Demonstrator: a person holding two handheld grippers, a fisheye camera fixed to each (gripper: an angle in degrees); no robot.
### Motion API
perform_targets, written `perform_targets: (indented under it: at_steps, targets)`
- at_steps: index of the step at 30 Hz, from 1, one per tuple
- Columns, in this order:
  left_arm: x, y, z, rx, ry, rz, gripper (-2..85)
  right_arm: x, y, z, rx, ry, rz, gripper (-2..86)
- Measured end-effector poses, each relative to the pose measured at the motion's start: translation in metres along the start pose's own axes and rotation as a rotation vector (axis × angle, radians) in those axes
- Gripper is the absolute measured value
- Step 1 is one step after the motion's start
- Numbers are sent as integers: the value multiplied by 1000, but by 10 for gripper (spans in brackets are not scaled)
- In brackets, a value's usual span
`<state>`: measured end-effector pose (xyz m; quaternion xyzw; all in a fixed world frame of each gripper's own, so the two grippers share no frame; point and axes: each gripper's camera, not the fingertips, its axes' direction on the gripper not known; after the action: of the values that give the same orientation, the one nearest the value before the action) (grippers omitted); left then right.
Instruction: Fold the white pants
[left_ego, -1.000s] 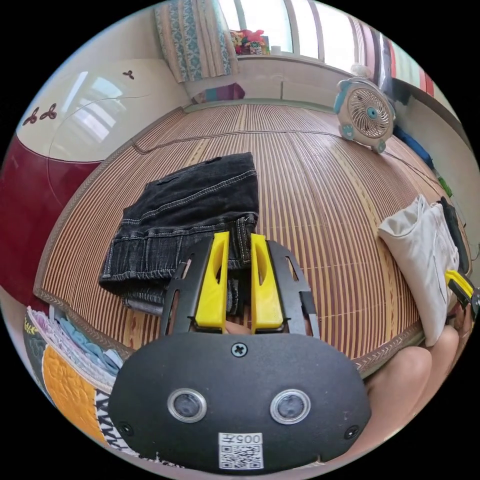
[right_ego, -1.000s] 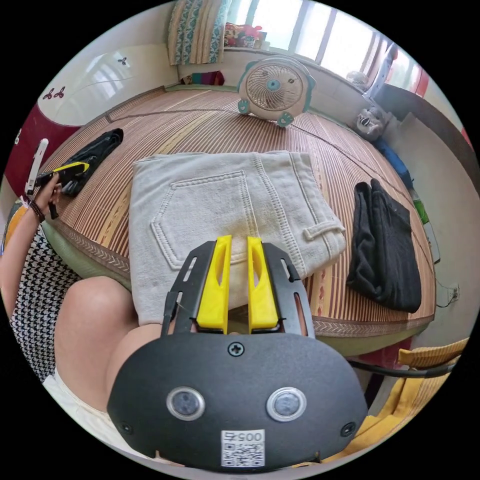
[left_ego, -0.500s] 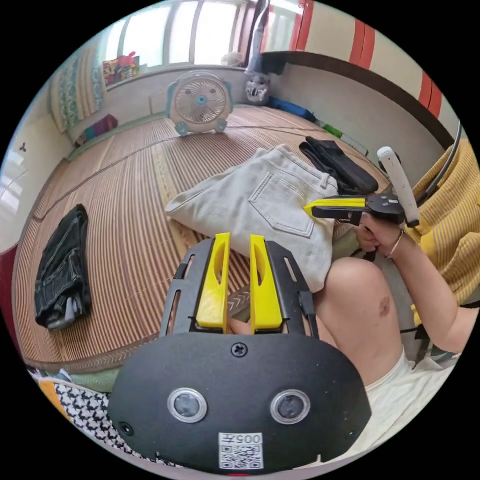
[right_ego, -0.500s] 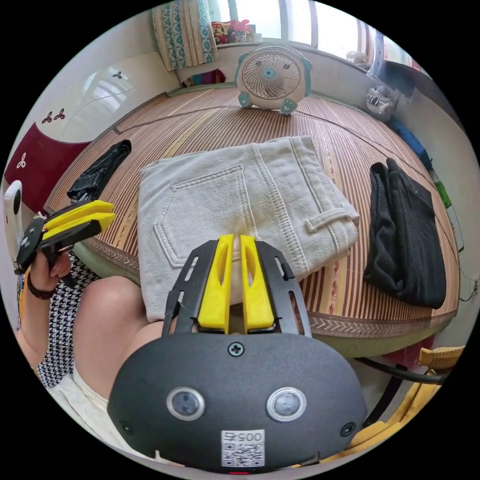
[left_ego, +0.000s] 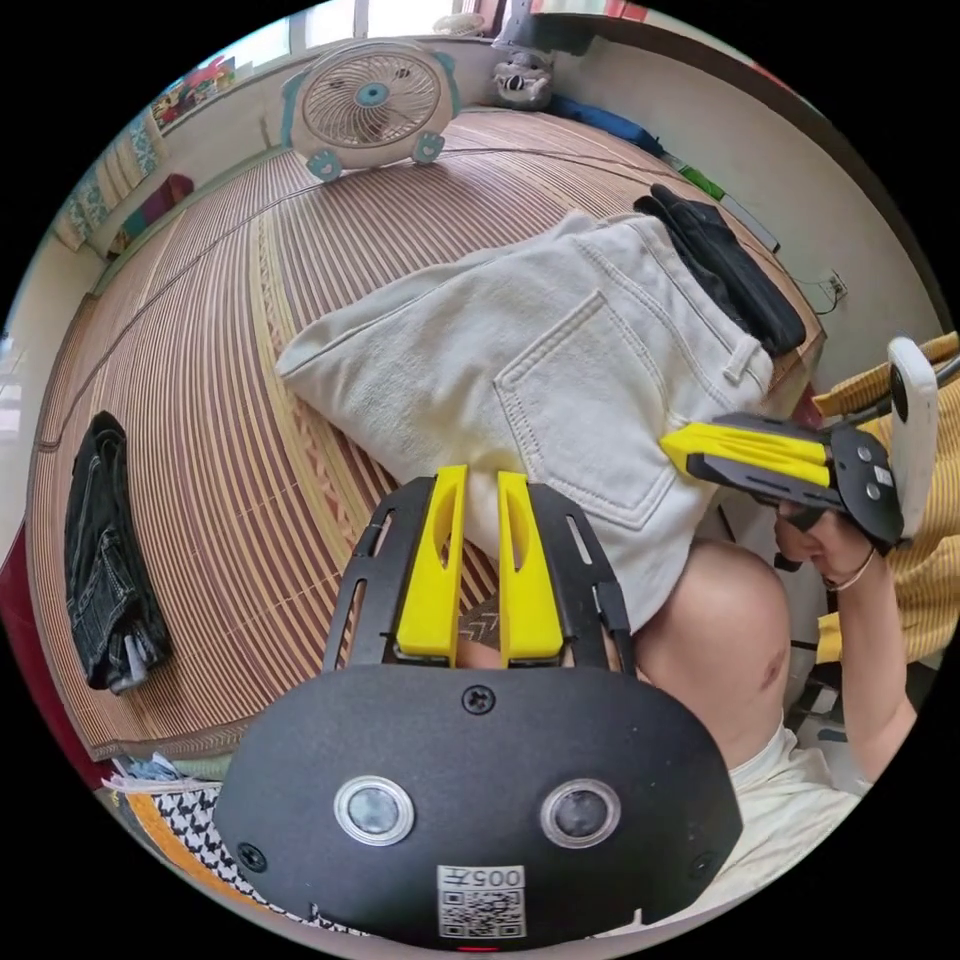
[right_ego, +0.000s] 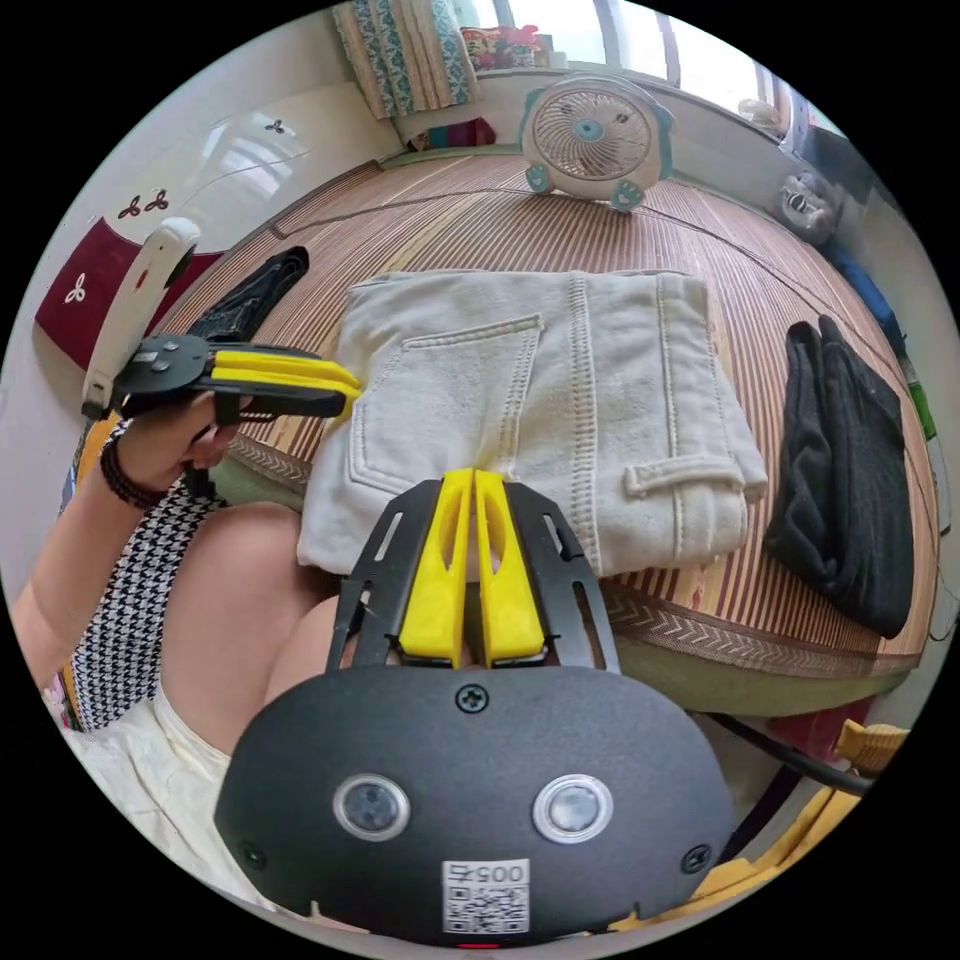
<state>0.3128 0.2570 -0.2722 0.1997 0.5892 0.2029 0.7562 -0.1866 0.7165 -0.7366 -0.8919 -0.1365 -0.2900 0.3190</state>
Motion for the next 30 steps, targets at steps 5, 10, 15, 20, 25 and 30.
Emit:
perform_targets:
  at_steps: [5,10,15,20,25,30]
  targets:
    - [2,-15,1,10,13,3,58,-6,6,-2,27,-9,12,-16]
    - [23,-21,1,62,-100,38,55,-23,-13,3,-22,58,-75,-16]
    - [50,-1,1,157,-229,27,49,-7,-30,4,-44,-14,-45,-16]
    - [75,38,-4,204,-286,5,39,-10,-18,-4,-29,-14,-50,-15]
    - [96,71,-11,158,-337,33,40,-22,-6,-11,-73,-9,-60,-16]
    - [105,103,-21,200,-331,-1,51,-43,14,-25,-52,68,-90,-12]
